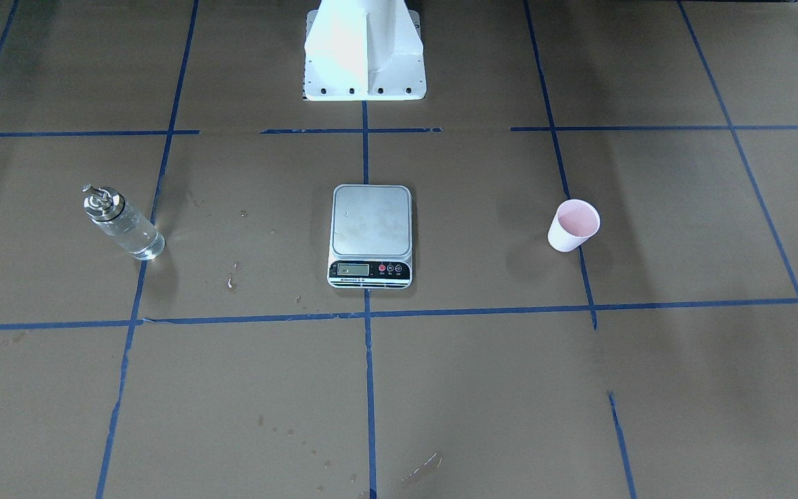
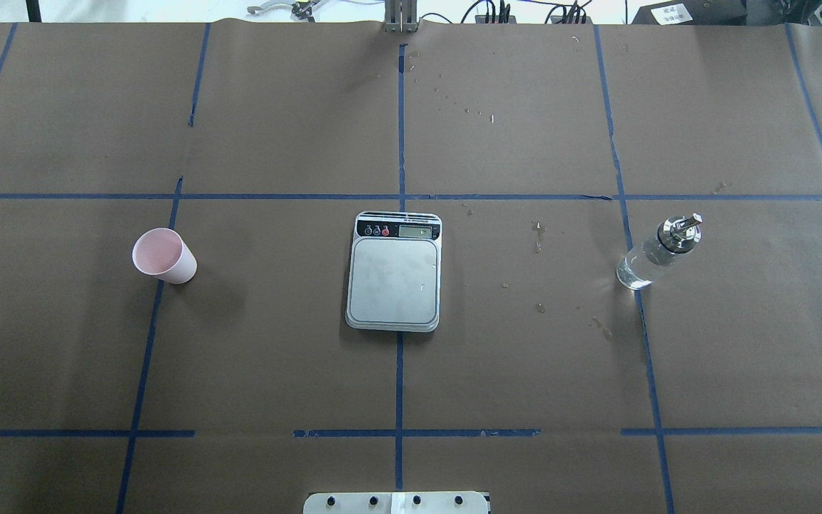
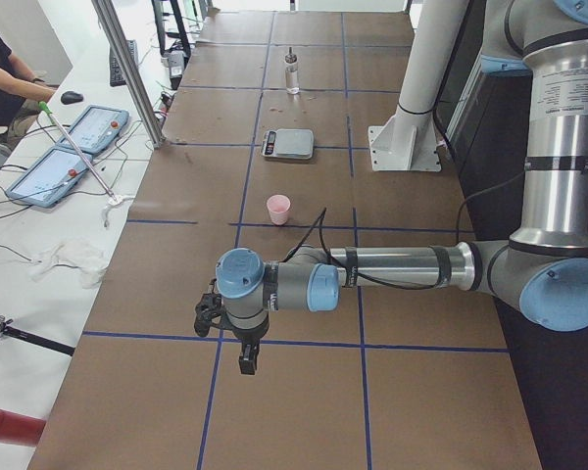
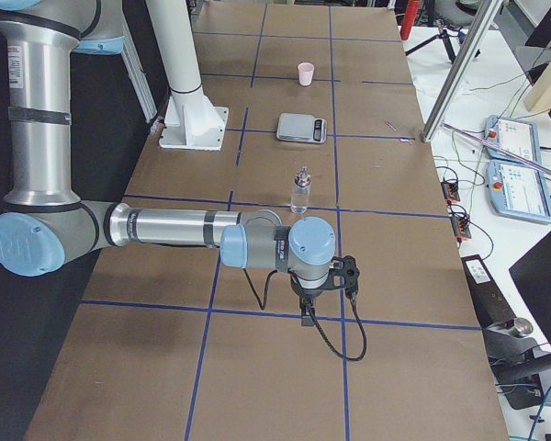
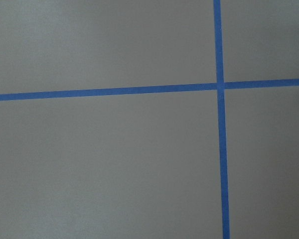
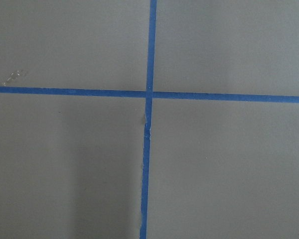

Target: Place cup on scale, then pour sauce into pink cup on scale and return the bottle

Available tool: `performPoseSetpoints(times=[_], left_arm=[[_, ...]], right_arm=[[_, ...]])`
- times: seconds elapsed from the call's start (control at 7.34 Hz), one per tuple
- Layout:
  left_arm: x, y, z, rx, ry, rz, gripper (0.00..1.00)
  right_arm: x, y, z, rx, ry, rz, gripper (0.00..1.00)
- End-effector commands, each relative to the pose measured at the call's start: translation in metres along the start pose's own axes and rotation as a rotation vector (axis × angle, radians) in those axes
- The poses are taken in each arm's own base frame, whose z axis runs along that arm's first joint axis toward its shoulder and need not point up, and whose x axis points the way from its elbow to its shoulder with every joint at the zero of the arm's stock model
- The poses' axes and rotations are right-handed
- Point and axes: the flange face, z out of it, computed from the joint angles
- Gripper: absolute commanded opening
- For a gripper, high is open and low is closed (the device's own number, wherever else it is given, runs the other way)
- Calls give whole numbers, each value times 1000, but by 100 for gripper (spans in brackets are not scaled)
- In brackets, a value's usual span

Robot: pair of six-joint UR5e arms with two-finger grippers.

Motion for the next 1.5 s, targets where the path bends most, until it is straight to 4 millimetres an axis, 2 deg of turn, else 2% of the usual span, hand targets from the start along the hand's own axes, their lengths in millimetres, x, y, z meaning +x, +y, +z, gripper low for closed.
performPoseSetpoints(times=[0.0,0.27,0.41,0.68,0.82,0.95,1.09,1.23,1.36], left_arm=[[2,0,-2,4,0,4,100],[5,-4,-4,13,1,14,100],[14,-9,-15,34,0,23,100],[77,-20,-71,140,-3,101,100],[113,-27,-91,172,2,165,100],[148,-33,-125,252,10,249,100],[183,-32,-136,292,23,332,100],[201,-25,-140,290,53,360,100],[213,-26,-141,294,67,387,100]], right_arm=[[-4,-1,-3,8,-6,-8,100],[-4,-1,-3,8,-4,-7,100],[-4,-2,-4,9,-4,-8,100],[-8,-2,-7,15,-5,-14,100],[-8,-2,-8,16,-5,-16,100],[-10,-2,-9,19,-5,-19,100],[-11,-2,-9,20,-8,-19,100],[-14,-3,-12,25,-11,-24,100],[-23,-5,-21,43,-7,-46,100]])
